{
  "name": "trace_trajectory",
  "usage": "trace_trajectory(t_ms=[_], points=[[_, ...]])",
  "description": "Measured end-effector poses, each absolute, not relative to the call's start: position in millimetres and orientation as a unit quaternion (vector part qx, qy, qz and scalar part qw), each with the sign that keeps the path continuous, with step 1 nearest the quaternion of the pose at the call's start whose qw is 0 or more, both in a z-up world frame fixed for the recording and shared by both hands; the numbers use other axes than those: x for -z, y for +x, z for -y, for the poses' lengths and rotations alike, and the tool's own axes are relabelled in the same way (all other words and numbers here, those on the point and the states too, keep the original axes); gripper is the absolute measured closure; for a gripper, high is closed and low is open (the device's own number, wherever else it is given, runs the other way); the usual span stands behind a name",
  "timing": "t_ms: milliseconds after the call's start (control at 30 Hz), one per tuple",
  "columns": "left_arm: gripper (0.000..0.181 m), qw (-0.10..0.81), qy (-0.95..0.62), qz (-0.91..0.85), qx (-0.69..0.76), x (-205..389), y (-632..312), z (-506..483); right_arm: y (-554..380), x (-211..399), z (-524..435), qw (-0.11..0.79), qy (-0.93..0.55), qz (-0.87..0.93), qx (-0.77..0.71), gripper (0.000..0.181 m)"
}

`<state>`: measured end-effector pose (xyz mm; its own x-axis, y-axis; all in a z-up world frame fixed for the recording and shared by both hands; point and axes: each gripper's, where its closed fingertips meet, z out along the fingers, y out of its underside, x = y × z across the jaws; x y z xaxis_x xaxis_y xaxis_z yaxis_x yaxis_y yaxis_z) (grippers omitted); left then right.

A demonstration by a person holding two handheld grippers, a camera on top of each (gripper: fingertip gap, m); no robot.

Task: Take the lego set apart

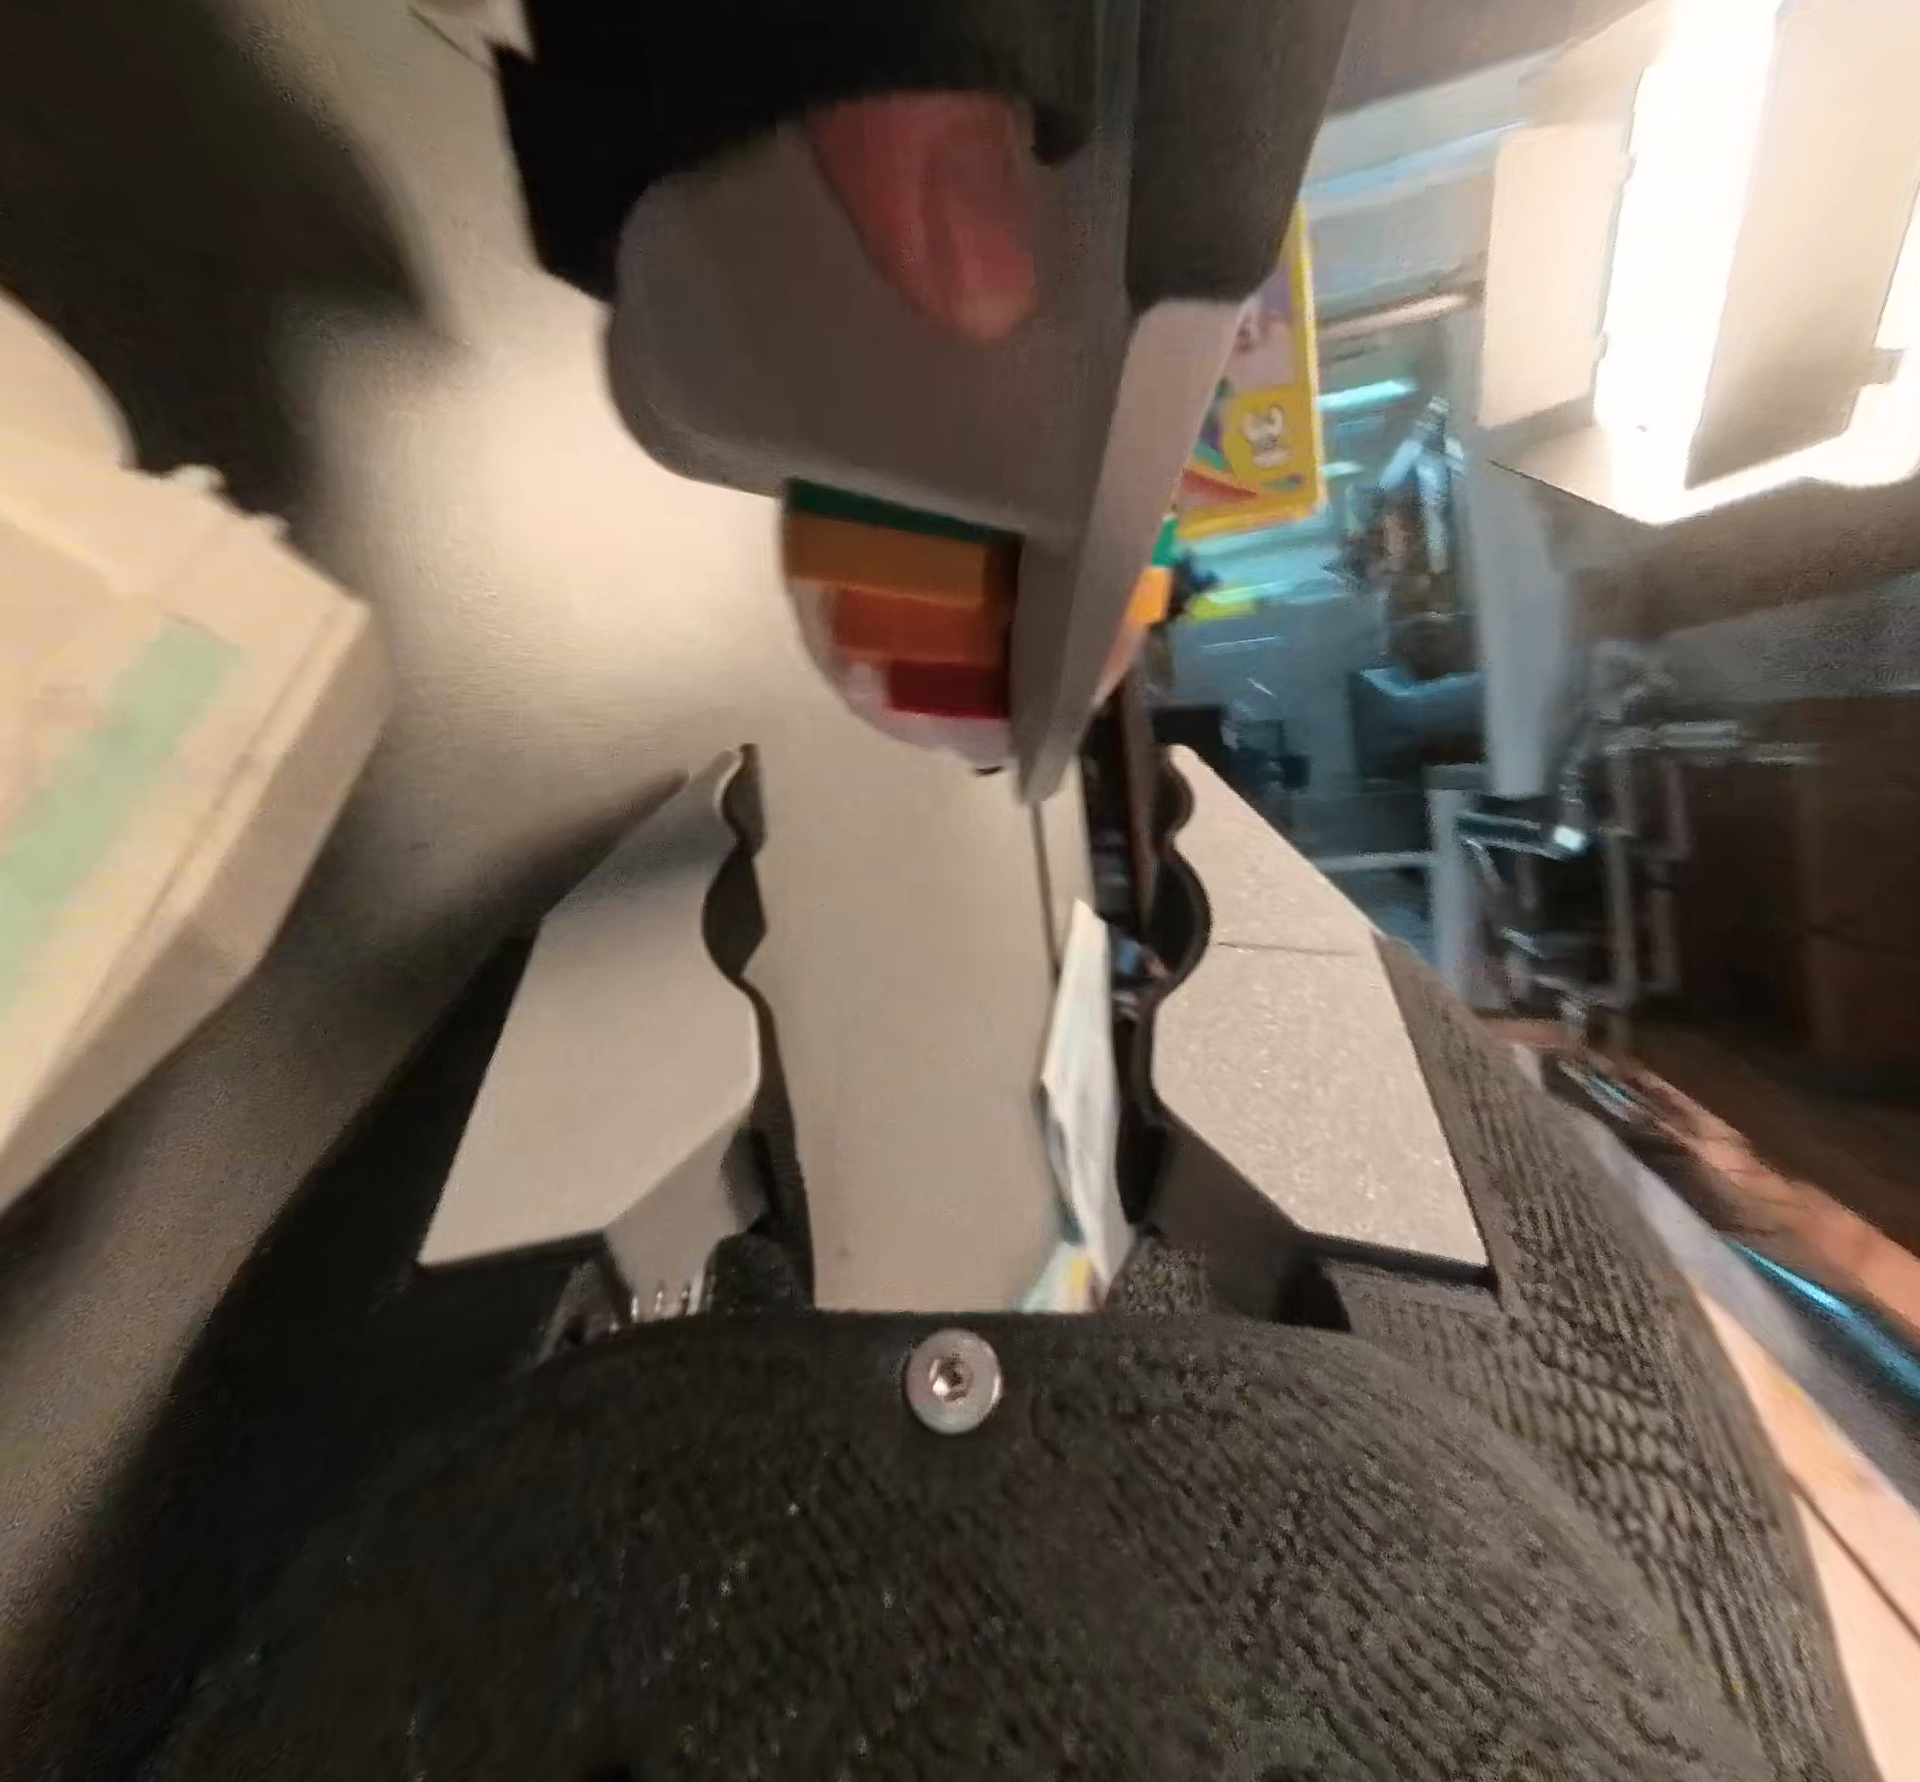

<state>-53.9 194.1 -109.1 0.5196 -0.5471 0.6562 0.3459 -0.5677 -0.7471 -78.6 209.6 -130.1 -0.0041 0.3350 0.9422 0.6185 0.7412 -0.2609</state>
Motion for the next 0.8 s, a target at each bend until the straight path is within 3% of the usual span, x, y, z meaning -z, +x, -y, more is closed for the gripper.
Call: trace_trajectory(t_ms=[67,133,233,400,467,533,700,800], points=[[0.17,0.471,-0.712,-0.05,0.518,99,-59,-194,-75,123,-200,0.63,-0.331,0.698,0.073,0.095],[0.17,0.471,-0.678,-0.024,0.563,89,-64,-194,-71,105,-187,0.673,-0.274,0.683,0.071,0.099],[0.17,0.441,-0.615,0.004,0.654,73,-67,-188,-70,89,-165,0.716,-0.147,0.669,0.136,0.132],[0.169,0.373,-0.579,-0.003,0.725,68,-55,-176,-79,100,-155,0.702,-0.078,0.682,0.188,0.14],[0.167,0.371,-0.593,-0.002,0.715,71,-53,-178,-77,92,-155,0.715,-0.076,0.668,0.194,0.167],[0.14,0.39,-0.594,-0.004,0.704,69,-55,-181,-74,90,-162,0.712,-0.104,0.666,0.194,0.174],[0.111,0.468,-0.655,-0.057,0.59,77,-58,-185,-60,95,-191,0.685,-0.192,0.683,0.166,0.179],[0.116,0.491,-0.69,-0.096,0.523,84,-54,-185,-54,96,-201,0.673,-0.219,0.688,0.163,0.179]])
